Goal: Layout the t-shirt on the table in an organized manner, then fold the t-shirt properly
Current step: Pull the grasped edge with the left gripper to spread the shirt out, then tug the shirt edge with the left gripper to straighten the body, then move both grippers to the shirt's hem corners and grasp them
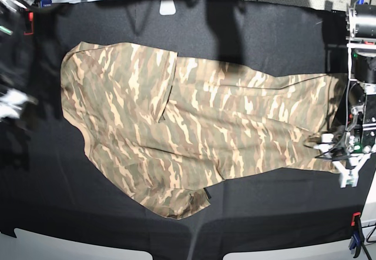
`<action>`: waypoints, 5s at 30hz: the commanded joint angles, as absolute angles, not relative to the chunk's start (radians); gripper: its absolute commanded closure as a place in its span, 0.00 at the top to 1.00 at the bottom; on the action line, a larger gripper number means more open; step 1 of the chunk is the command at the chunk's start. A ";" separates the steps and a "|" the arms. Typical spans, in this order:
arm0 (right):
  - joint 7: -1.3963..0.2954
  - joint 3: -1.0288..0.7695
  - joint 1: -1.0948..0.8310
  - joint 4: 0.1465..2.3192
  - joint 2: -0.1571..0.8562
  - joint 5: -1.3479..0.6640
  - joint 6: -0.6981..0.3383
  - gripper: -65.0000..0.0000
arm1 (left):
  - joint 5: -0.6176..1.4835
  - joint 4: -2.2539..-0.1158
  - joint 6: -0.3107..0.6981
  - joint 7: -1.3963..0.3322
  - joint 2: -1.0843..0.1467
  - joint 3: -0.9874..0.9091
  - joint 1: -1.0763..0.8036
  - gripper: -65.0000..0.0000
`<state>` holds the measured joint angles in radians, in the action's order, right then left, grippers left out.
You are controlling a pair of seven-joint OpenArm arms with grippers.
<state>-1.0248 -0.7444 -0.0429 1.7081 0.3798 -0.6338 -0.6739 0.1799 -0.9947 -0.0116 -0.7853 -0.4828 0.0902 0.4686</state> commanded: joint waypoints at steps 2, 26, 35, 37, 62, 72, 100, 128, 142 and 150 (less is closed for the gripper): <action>-0.936 -0.703 0.000 1.639 0.380 -0.519 -0.659 0.41 | 0.187 -1.010 -0.015 -0.780 -0.493 0.085 0.496 0.51; -0.992 -0.659 0.086 1.163 0.351 -0.568 -0.698 0.41 | 0.184 -1.010 -0.014 -0.784 -0.388 0.085 0.496 0.51; -0.982 -0.661 0.089 1.144 0.315 -0.586 -0.698 0.10 | 0.184 -1.010 -0.014 -0.784 -0.388 0.085 0.496 0.51; -0.963 -0.661 0.095 1.144 0.322 -0.575 -0.698 0.00 | 0.184 -1.010 -0.014 -0.784 -0.388 0.085 0.496 0.51; -1.064 -0.709 0.197 1.144 0.579 -0.471 -0.698 0.06 | 0.435 -1.010 0.226 -1.000 -0.388 0.085 0.496 0.51; -1.100 -0.718 0.197 1.146 0.579 -0.614 -0.698 0.47 | 0.522 -1.014 0.447 -0.842 -0.389 0.085 0.492 0.51; -1.396 -0.798 0.141 1.176 0.579 -1.208 -0.698 0.47 | 0.754 -1.218 0.608 -0.996 -0.482 0.085 0.339 0.51; -1.396 -0.797 -0.394 1.937 0.429 -1.151 -0.698 0.47 | 0.389 -1.850 0.570 -0.817 -0.485 0.085 -0.147 0.51; -0.997 -0.271 -0.440 2.022 0.383 -0.384 -0.698 0.42 | 0.252 -1.850 0.525 -0.735 -0.485 0.085 -0.233 0.51; -0.834 0.217 -0.440 2.022 0.512 0.172 -0.503 0.42 | 0.255 -1.850 0.523 -0.735 -0.485 0.085 -0.233 0.51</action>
